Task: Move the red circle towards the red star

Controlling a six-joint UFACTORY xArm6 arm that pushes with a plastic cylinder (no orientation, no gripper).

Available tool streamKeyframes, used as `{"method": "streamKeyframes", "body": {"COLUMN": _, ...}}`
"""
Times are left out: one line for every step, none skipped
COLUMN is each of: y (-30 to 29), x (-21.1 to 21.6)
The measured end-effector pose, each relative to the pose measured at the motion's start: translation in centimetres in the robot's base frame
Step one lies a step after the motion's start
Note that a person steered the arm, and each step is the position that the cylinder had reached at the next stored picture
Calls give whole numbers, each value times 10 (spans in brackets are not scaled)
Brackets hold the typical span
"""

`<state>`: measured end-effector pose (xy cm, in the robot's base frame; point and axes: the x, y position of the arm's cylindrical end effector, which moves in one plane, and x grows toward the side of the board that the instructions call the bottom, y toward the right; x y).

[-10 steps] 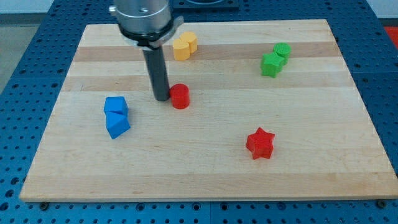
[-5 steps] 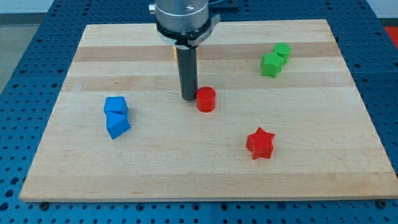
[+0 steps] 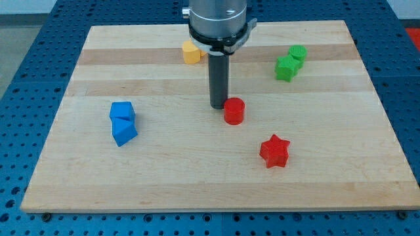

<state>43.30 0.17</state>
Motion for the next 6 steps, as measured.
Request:
{"method": "streamKeyframes", "body": {"y": 0, "x": -4}}
{"method": "streamKeyframes", "body": {"y": 2, "x": -5}}
{"method": "streamKeyframes", "body": {"y": 13, "x": -5}}
{"method": "streamKeyframes", "body": {"y": 29, "x": -5}}
{"method": "streamKeyframes", "body": {"y": 43, "x": -6}}
{"method": "streamKeyframes", "body": {"y": 53, "x": -1}}
